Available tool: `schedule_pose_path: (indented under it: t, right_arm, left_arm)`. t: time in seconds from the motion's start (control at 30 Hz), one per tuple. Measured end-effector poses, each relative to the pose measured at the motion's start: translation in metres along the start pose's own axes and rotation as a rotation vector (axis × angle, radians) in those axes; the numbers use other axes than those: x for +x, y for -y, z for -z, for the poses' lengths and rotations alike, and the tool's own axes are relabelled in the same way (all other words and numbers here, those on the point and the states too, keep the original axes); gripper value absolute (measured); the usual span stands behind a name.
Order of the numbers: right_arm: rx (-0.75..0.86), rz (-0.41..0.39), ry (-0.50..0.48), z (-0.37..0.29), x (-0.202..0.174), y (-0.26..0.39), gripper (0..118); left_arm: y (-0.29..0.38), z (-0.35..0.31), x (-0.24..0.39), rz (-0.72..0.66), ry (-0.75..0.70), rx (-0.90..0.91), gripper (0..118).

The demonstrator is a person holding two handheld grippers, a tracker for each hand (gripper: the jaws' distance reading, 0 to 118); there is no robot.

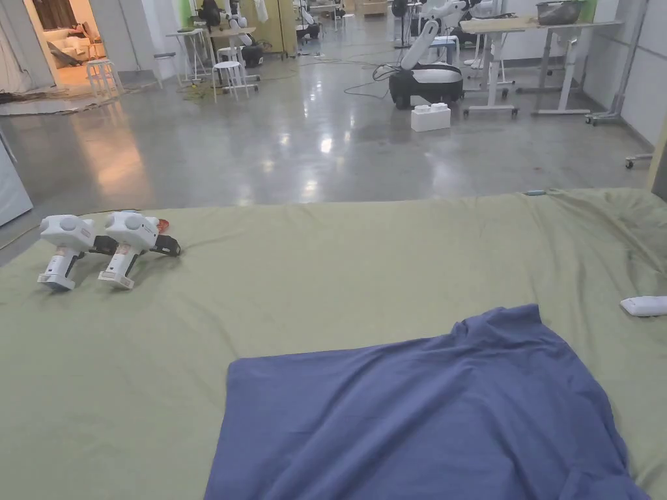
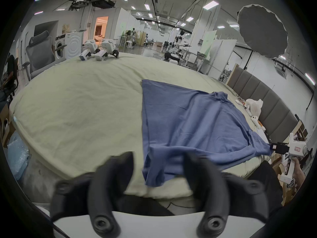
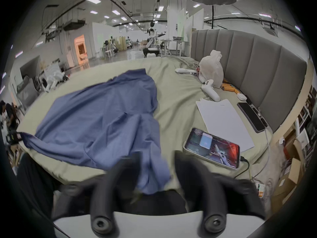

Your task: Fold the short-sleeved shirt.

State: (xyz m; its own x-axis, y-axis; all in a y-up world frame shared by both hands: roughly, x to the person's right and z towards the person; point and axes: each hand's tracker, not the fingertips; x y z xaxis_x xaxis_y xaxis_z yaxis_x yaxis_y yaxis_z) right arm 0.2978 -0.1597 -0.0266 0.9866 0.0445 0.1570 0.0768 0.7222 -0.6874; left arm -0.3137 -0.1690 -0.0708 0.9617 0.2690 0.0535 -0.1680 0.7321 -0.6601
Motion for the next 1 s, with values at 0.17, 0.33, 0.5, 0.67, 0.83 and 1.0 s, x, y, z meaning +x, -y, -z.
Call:
schedule_pose_path:
  t: [0.17,0.33,0.5,0.67,0.83,1.0]
  right_arm:
    - [0.015,0.038,0.026,-0.015,0.015,-0.004,79]
    - [0.231,0.011,-0.016,-0.052,0.001,-0.042,79]
    - [0.440,-0.021,-0.117,-0.093,-0.031,-0.074,79]
    - [0.530,-0.051,-0.174,-0.115,-0.052,-0.087,58]
    - [0.568,-0.102,-0.161,-0.124,-0.068,-0.088,0]
    - [0.553,-0.093,-0.166,-0.121,-0.066,-0.087,0]
  left_arm:
    - [-0.014,-0.034,-0.001,0.082,-0.130,0.073,90]
    - [-0.046,-0.084,0.037,0.191,-0.147,0.314,90]
    - [-0.069,-0.128,0.089,0.296,-0.124,0.538,90]
    - [-0.075,-0.154,0.123,0.371,-0.091,0.647,59]
    - [-0.072,-0.157,0.134,0.410,-0.063,0.651,0]
    - [-0.067,-0.149,0.135,0.397,-0.063,0.605,0]
